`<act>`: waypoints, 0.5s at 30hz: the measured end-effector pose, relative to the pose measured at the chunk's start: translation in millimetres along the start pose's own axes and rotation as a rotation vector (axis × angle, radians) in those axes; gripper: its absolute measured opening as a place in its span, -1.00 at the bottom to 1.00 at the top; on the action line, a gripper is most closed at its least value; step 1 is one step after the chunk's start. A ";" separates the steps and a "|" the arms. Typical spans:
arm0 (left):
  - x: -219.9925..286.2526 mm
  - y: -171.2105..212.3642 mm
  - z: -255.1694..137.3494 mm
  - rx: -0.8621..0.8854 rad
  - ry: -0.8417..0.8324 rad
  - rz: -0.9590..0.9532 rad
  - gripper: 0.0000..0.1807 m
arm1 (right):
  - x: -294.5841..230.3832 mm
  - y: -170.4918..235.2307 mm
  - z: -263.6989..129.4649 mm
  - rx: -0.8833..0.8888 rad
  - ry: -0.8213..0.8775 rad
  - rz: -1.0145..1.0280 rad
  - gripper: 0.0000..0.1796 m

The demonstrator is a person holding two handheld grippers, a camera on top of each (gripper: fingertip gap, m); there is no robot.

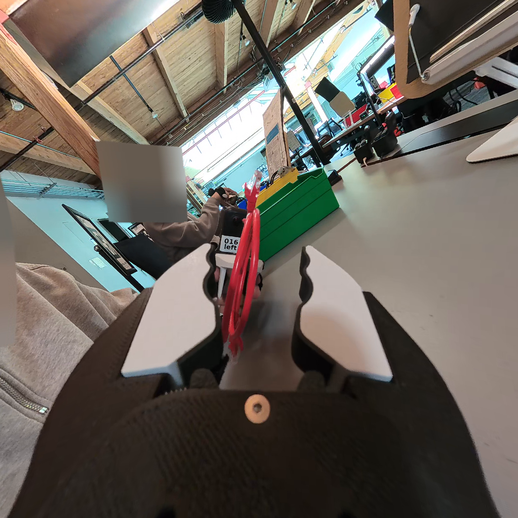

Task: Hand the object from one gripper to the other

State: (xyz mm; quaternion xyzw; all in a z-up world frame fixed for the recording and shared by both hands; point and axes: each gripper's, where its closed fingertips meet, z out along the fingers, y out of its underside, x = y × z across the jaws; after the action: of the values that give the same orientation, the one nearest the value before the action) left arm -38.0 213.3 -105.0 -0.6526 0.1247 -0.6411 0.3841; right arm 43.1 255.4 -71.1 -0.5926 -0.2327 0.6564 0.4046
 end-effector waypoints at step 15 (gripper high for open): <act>-5.3 -15.1 -9.8 0.108 -0.004 -0.054 -0.87 | -7.7 34.2 15.6 -0.145 -0.047 0.036 -0.43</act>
State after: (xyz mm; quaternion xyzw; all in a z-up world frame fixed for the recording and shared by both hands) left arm -52.9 223.6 -100.1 -0.6355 0.0716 -0.6555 0.4017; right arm 19.1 232.6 -90.4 -0.6088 -0.2784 0.6588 0.3432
